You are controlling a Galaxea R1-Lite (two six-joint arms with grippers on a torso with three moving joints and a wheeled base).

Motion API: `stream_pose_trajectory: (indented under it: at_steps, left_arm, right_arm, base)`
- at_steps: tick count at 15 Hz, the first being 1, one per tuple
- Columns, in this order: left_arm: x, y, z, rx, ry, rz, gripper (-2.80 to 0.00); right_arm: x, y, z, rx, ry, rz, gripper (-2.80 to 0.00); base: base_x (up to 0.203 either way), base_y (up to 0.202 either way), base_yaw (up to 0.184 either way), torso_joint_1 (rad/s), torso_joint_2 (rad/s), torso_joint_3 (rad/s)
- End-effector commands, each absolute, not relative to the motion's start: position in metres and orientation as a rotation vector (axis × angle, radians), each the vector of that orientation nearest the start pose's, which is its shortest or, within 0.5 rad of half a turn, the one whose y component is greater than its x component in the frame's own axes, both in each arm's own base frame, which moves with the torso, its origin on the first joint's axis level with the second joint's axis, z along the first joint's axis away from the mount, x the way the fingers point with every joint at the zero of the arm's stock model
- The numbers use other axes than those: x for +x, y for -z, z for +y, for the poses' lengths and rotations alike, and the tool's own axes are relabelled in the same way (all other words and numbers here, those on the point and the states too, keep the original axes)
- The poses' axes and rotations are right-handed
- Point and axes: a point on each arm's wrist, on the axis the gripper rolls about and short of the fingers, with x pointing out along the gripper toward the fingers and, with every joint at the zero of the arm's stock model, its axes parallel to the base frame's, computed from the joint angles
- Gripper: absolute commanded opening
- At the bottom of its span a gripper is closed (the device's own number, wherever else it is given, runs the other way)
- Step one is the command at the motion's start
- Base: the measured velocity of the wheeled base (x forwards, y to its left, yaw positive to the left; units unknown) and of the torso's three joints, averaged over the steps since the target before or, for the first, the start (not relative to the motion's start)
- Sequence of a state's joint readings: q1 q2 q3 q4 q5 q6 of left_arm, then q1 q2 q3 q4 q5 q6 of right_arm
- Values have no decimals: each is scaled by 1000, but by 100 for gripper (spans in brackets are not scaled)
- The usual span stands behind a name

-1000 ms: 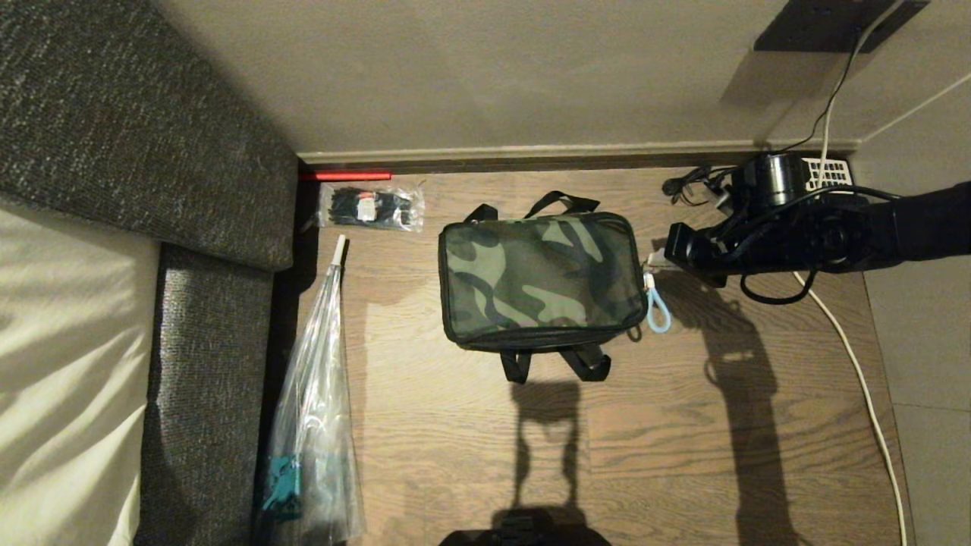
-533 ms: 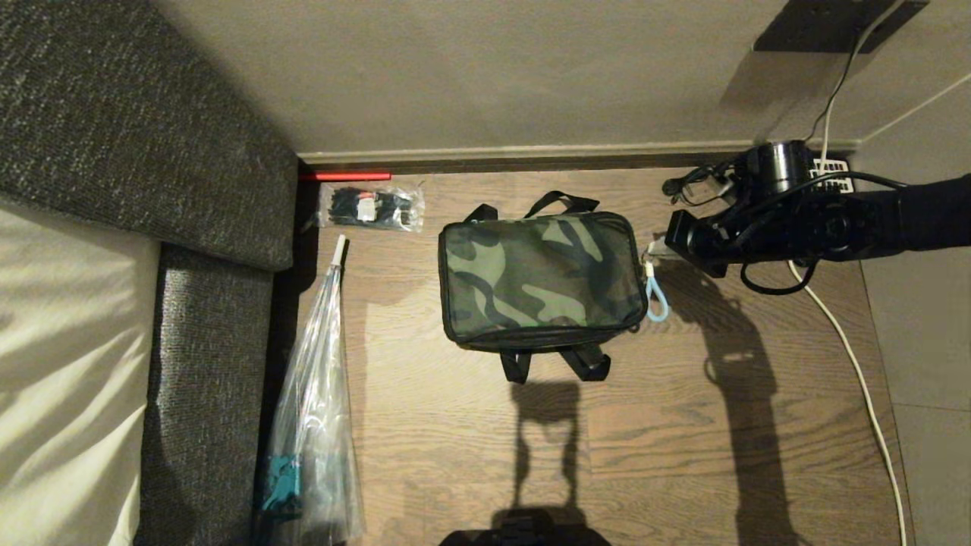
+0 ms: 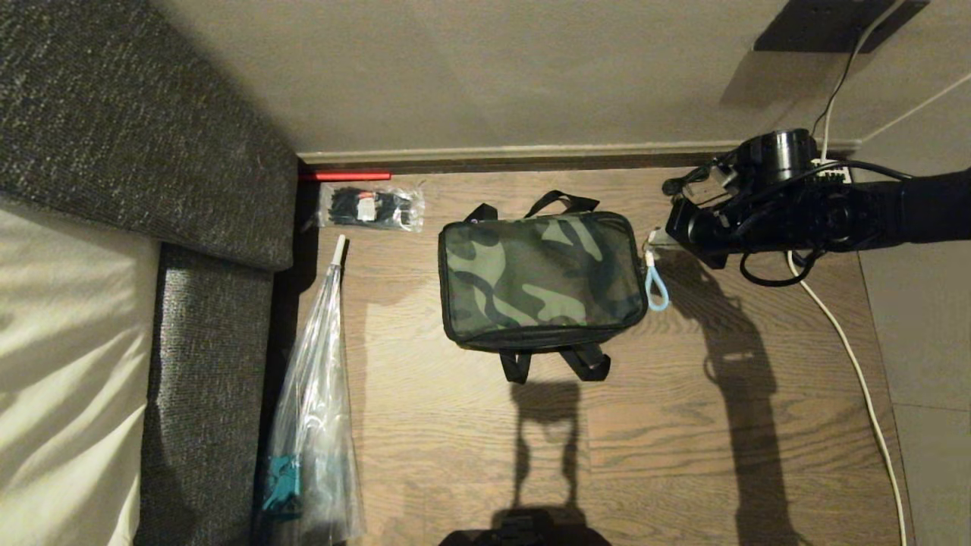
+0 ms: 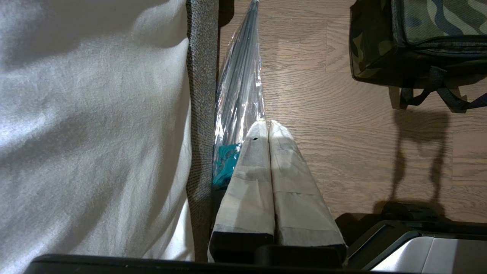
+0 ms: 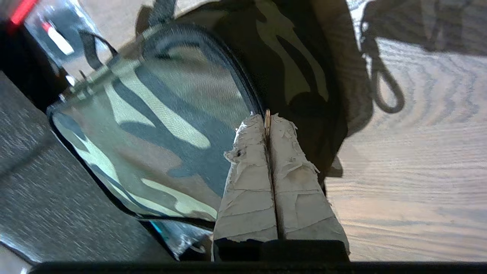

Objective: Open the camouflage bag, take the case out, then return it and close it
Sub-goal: Open the top of the storage box

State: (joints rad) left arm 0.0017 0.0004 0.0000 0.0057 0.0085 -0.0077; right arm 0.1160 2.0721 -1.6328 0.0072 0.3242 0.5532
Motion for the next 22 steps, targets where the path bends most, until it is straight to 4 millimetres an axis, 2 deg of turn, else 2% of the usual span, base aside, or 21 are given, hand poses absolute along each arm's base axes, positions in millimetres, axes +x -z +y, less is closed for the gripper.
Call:
stream_pose_trajectory:
  at_steps: [1, 12, 22]
  left_arm:
    - [-23, -75, 0, -8, -11, 4, -280]
    - [-23, -75, 0, -8, -11, 4, -280]
    - [-23, -75, 0, -8, -11, 4, -280]
  right_arm:
    - [425, -215, 57, 590, -303, 548, -280]
    - [439, -224, 58, 662, -258, 495, -280]
    - [449, -240, 59, 761, -256, 435, -280]
  base:
    - [0, 0, 0, 0, 0, 0]
    - [0, 0, 0, 0, 0, 0]
    - [0, 0, 0, 0, 0, 0]
